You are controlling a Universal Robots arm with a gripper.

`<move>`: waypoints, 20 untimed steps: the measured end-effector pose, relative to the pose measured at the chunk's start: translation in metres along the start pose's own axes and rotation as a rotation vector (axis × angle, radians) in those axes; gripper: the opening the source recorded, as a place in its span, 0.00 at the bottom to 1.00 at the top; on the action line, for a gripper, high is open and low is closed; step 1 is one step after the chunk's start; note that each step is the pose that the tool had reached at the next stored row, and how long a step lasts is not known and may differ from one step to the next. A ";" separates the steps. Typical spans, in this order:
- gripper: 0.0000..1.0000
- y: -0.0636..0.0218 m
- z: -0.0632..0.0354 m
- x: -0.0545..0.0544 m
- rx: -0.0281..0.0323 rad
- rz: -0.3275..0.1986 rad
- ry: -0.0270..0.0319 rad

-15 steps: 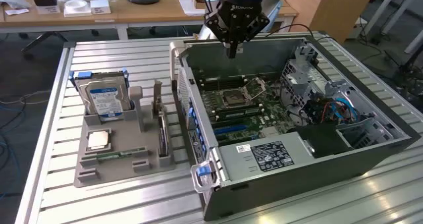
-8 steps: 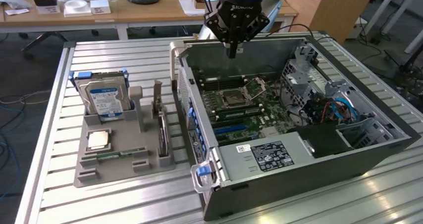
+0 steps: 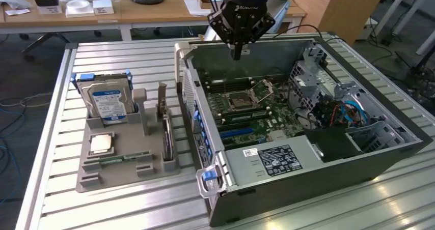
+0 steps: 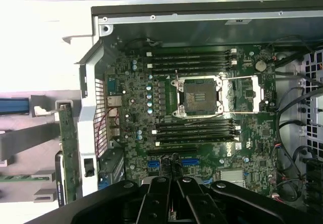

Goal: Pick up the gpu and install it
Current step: 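Reach for the gpu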

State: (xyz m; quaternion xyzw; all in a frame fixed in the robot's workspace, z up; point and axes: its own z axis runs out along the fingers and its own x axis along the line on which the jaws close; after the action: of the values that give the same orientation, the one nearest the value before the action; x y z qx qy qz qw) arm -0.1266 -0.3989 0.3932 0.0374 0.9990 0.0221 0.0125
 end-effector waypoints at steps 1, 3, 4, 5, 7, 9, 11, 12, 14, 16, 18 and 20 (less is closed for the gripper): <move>0.14 -0.0001 0.0000 0.001 -0.0001 0.000 -0.0001; 0.14 -0.0003 0.0000 0.004 -0.0001 0.000 -0.0001; 0.14 -0.0004 0.0000 0.006 -0.0001 0.000 0.0000; 0.14 -0.0005 -0.0001 0.008 -0.0001 0.000 -0.0001; 0.14 -0.0007 -0.0001 0.010 -0.0001 0.000 0.0000; 0.14 -0.0008 -0.0002 0.012 -0.0001 0.000 0.0000; 0.14 -0.0009 -0.0002 0.013 -0.0001 0.000 -0.0001; 0.14 -0.0010 -0.0002 0.014 0.0000 0.000 0.0000; 0.14 -0.0011 -0.0002 0.015 -0.0001 0.000 -0.0001; 0.14 -0.0012 -0.0002 0.017 -0.0001 0.000 -0.0001; 0.14 -0.0013 -0.0002 0.019 0.0000 0.000 0.0000; 0.14 -0.0015 -0.0002 0.021 -0.0001 0.000 -0.0001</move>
State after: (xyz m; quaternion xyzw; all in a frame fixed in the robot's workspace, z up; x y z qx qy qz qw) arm -0.1479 -0.3988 0.3928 0.0374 0.9990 0.0221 0.0125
